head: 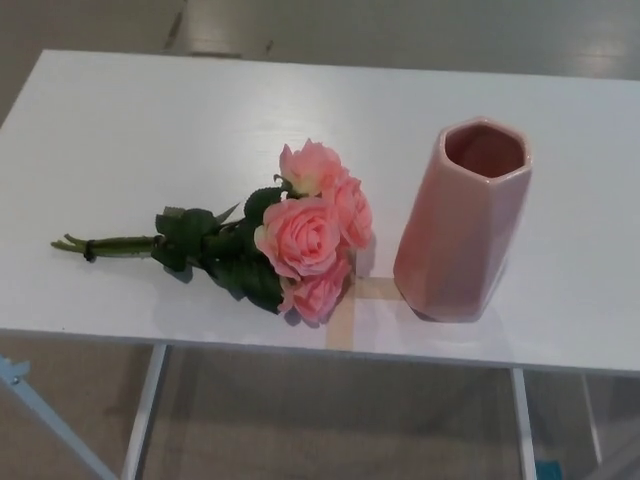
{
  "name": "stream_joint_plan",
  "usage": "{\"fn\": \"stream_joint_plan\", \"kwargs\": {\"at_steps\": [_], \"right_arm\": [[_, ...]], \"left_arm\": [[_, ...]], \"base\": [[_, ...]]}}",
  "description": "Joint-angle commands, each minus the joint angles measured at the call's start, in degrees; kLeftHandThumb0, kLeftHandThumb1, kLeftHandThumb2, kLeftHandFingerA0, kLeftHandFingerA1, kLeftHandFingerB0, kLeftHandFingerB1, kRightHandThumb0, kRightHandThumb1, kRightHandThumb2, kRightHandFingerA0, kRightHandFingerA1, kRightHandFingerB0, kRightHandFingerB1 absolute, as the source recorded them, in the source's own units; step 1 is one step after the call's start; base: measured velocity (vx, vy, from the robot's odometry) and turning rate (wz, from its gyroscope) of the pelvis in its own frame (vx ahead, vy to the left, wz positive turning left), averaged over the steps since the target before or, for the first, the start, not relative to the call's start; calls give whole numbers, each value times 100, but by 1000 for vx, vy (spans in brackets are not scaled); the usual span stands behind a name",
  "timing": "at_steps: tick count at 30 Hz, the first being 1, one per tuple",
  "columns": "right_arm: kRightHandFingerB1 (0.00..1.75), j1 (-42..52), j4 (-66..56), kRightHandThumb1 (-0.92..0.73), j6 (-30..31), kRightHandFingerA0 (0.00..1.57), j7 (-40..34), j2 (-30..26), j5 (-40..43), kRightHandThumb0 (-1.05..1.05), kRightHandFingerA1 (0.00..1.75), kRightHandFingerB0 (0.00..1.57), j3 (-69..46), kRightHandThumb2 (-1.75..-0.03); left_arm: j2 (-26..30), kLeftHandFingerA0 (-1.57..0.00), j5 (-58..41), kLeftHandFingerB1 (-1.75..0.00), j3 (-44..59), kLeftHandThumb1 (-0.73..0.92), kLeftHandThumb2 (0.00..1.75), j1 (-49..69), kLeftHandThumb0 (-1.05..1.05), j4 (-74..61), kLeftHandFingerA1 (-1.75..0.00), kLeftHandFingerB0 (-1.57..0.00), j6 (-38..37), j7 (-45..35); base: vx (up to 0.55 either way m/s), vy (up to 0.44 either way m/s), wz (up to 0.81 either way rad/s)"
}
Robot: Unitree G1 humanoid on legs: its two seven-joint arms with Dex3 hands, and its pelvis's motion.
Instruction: Use the left hand to pick up the rose and then lift and insert it into the pink vase.
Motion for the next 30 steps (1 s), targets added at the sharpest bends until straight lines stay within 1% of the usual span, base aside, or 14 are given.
{"fn": "stream_joint_plan", "kwargs": {"at_steps": [1, 12, 13, 14, 15, 16, 17, 18, 19, 21, 23, 26, 28, 30], "right_arm": [[39, 40, 102, -65, -151, 60, -7, -56, 24, -32, 42, 55, 9, -59], [39, 19, 126, -65, -182, 60, -7, -59, 45, -31, 42, 55, 18, -59], [39, 18, 141, -65, -177, 60, 6, -76, 9, -32, 42, 55, 52, -59], [39, 12, 143, -65, -171, 60, 9, -80, 0, -32, 42, 55, 62, -59], [40, -5, 147, -65, -153, 60, 8, -87, -14, -32, 42, 56, 80, -59], [40, -12, 150, -65, -146, 60, 5, -89, -19, -32, 42, 56, 86, -59], [40, -26, 150, -65, -135, 60, -4, -95, -32, -32, 42, 55, 104, -59], [40, -38, 148, -65, -126, 60, -12, -101, -45, -32, 42, 55, 121, -59], [40, -47, 153, -65, -119, 60, -31, -110, -84, -32, 42, 55, 158, -59], [39, -54, 156, -65, -117, 61, -53, -116, -98, -32, 42, 54, 176, -59], [39, -55, 148, -65, -120, 61, -73, -130, -110, -32, 42, 54, 200, -59], [39, -45, 146, -65, -126, 61, -91, -140, -139, -32, 42, 54, 238, -59], [39, -41, 154, -65, -135, 62, -56, -148, -120, -33, 42, 54, 227, -59], [39, -52, 154, -65, -135, 61, -50, -149, -123, -34, 42, 54, 236, -59]], "left_arm": [[51, -49, -33, -34, -25, 61, 59, -1, -38, 150, -37, -38, -203, -45], [-6, -42, -179, -33, 105, 57, 57, 106, -38, 84, -35, -36, -537, -194], [-8, -30, -314, -33, 129, 53, 56, 224, -41, -199, -33, -33, -736, -613], [7, -12, -385, -50, 150, 35, 90, 265, -23, -289, -52, -12, -811, -811], [70, -8, -534, -48, 181, 33, 88, 364, -25, -509, -50, -8, -939, -1253], [100, -8, -581, -48, 182, 33, 88, 404, -25, -601, -50, -8, -979, -1413], [154, -17, -696, -29, 186, 48, 55, 510, -44, -852, -31, -22, -1017, -1742], [190, -17, -796, -29, 189, 48, 55, 607, -44, -1088, -31, -22, -1015, -1991], [389, -1, -1072, -46, 72, 29, 85, 1005, -27, -2012, -49, 0, -979, -2748], [630, -6, -1339, -32, -71, 38, 63, 1390, -53, -2893, -33, -11, -824, -3449], [952, -1, -1520, -46, -273, 26, 83, 1720, -28, -3666, -49, 0, -701, -4037], [1395, -1, -1759, -46, -512, 26, 83, 1959, -28, -4384, -49, 0, -534, -4791], [1720, -14, -2010, -34, -650, 40, 62, 2172, -49, -5046, -35, -19, -327, -5232], [1924, -7, -2284, -48, -681, 27, 84, 2396, -25, -5608, -51, -6, -258, -5425]], "base": [[0, 0, 0], [0, 0, 0], [0, 0, 0], [0, 0, 0], [0, 0, 0], [0, 0, 0], [0, 0, 0], [0, 0, 0], [0, 0, 0], [0, 0, 0], [0, 0, 0], [0, 0, 0], [0, 0, 0], [0, 0, 0]]}}
